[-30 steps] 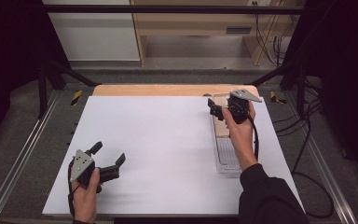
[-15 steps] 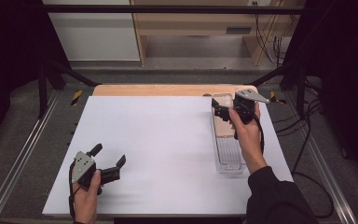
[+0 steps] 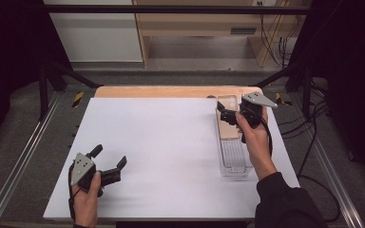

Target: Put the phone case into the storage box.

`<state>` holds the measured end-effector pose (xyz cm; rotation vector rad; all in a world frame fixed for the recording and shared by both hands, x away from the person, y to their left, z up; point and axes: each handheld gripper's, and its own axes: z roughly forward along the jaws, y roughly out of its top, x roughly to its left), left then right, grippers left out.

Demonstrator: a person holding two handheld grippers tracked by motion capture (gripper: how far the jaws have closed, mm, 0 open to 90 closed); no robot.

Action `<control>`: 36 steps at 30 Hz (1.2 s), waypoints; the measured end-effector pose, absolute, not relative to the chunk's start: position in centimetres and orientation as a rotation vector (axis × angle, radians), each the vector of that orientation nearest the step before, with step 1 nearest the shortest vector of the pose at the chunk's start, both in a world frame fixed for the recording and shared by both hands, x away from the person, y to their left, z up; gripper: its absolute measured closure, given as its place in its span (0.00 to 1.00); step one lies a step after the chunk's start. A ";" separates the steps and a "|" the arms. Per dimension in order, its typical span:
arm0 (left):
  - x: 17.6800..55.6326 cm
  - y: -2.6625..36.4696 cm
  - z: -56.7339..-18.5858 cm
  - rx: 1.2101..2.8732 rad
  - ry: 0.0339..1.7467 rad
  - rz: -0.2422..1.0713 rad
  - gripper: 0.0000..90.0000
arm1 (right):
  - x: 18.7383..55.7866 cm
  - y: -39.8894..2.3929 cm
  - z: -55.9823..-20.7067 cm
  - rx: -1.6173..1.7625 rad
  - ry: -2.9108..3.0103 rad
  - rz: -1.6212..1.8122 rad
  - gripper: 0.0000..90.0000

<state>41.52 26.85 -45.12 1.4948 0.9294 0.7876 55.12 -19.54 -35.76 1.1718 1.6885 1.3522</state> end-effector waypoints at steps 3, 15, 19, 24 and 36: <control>41.5 27.0 -45.2 1.489 0.940 0.789 0.02 | 55.0 -19.3 -35.8 1.153 1.689 1.350 0.05; 41.5 27.8 -45.0 1.471 0.954 0.800 0.02 | 54.0 -19.3 -35.7 1.135 1.730 1.323 0.06; 41.5 28.1 -45.0 1.463 0.957 0.793 0.02 | 53.8 -19.7 -35.7 1.147 1.720 1.339 0.06; 41.5 28.4 -45.0 1.462 0.968 0.800 0.02 | 53.6 -20.1 -35.5 1.172 1.719 1.345 0.06; 41.3 28.5 -45.1 1.463 0.978 0.804 0.02 | 52.6 -21.1 -34.9 1.172 1.699 1.365 0.06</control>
